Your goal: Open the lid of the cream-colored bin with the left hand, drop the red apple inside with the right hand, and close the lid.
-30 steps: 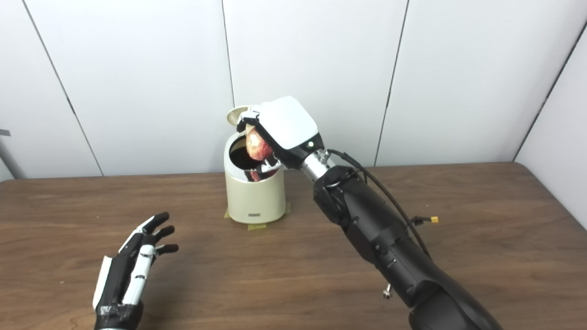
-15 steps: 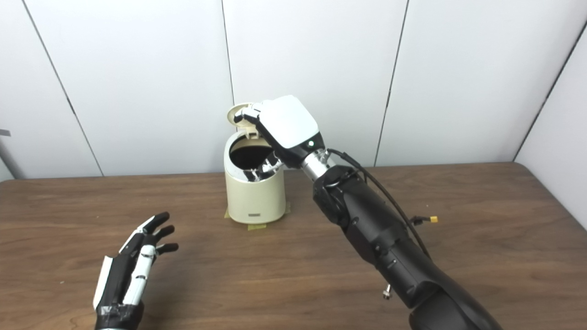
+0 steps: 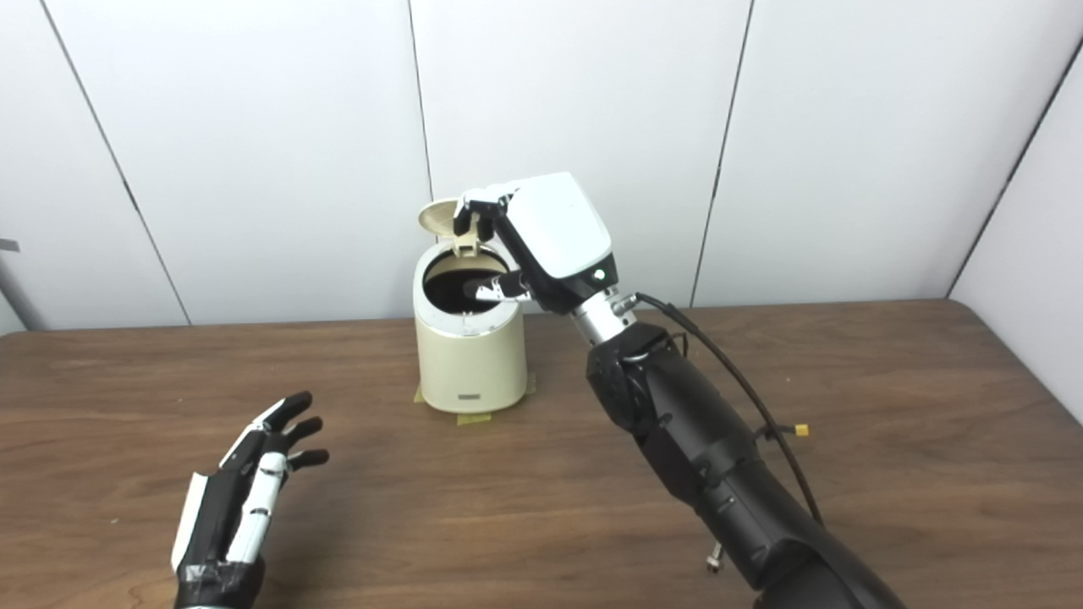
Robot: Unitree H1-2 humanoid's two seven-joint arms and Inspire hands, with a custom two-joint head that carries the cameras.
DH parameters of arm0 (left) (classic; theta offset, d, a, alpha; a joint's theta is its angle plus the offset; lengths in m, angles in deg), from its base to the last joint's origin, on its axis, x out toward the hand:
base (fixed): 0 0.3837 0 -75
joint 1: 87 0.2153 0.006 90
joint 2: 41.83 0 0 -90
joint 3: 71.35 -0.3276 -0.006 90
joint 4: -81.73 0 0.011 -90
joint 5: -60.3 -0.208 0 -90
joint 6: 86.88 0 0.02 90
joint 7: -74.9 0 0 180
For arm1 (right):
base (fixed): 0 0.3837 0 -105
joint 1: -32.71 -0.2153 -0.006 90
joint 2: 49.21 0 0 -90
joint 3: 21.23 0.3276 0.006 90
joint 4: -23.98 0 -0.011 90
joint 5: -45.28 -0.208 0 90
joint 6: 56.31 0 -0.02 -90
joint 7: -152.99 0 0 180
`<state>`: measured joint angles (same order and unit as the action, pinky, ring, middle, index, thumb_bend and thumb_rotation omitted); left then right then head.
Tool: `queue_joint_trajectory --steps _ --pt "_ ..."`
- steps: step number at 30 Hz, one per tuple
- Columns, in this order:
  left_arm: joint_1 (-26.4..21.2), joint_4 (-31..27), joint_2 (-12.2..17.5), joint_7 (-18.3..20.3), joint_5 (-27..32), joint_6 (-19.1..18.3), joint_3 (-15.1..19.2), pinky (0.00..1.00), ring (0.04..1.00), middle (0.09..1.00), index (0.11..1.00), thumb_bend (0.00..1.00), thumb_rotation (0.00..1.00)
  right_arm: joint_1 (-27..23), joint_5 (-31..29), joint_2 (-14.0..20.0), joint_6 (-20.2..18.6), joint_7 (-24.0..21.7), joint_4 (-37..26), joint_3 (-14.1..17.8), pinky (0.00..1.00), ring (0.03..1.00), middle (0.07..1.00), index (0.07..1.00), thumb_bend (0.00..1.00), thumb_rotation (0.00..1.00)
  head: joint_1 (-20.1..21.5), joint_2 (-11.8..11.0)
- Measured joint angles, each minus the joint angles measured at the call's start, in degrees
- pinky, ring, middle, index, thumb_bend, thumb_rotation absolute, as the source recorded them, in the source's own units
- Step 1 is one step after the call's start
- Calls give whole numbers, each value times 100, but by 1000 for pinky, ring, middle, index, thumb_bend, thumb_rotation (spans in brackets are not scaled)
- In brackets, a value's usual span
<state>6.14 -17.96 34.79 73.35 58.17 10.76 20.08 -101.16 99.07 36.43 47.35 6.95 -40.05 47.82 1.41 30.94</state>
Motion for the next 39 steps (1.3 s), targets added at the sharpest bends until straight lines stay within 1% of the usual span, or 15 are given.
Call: queue_joint_trajectory --steps 2,5,7,9,11,15,17,20,21,23,26,32,33,36,39 --pt "-10 2 8 -8 -36 1 11 668 803 870 804 255 723 225 -259 -50 46 15 -356 151 227 279 460 472 524 18 9 0" --pt "-42 -1 41 -10 -135 1 34 658 791 849 800 274 752 619 -838 -147 169 -78 -888 445 265 337 452 487 521 2 44 -9" --pt "-71 -1 93 2 -178 1 55 660 782 829 796 275 754 877 -1193 -222 281 -127 -1136 600 242 305 443 492 518 0 44 -9" --pt "-153 0 217 44 -207 -8 54 657 768 807 783 280 706 1215 -1499 -267 422 -162 -1419 751 239 303 459 487 519 0 44 -9" --pt "-316 4 385 112 -244 -29 103 638 736 772 756 298 657 1634 -1741 -271 574 -251 -1697 821 276 342 482 470 518 0 70 -9" --pt "-821 93 697 101 -513 -240 217 672 679 677 703 312 665 2431 -2101 -253 654 -705 -1968 897 342 423 503 463 513 4 26 -26" --pt "-1131 114 755 98 -589 -301 241 714 681 668 701 343 681 2772 -2433 -192 586 -1115 -2170 924 382 478 538 481 497 124 18 -35" --pt "-1594 158 795 138 -697 -505 191 725 726 714 734 395 776 3135 -2698 -80 476 -1603 -2224 956 456 568 613 493 494 155 18 -62" --pt "-1785 182 820 143 -799 -564 162 727 742 733 749 400 798 3245 -2725 -43 444 -1748 -2229 969 518 627 663 605 516 357 -9 -88" --pt "-2172 226 915 151 -1081 -705 77 742 774 768 779 434 856 3438 -2730 10 335 -1947 -2230 1000 573 685 713 709 538 540 -53 -106" --pt "-2680 235 1041 170 -1409 -953 -3 764 813 812 816 463 880 3563 -2731 10 242 -2088 -2238 1055 592 703 742 750 541 564 -105 -141" --pt "-3490 233 1047 258 -2407 -1755 -531 786 862 875 863 598 911 3625 -2640 -17 -23 -2199 -2291 1197 650 758 789 784 546 514 -123 -193" --pt "-3620 233 1051 285 -2630 -1883 -648 811 867 881 870 605 915 3627 -2617 -21 -48 -2212 -2295 1205 665 770 798 795 543 522 -132 -211" --pt "-3994 241 1103 440 -3357 -2206 -1063 975 915 897 885 640 973 3633 -2562 -31 -204 -2305 -2307 1205 713 805 823 817 547 510 -132 -229" --pt "-4298 371 1100 593 -3846 -2456 -1338 998 976 931 881 716 990 3649 -2521 -40 -366 -2377 -2338 1210 722 816 833 829 563 541 -132 -229"
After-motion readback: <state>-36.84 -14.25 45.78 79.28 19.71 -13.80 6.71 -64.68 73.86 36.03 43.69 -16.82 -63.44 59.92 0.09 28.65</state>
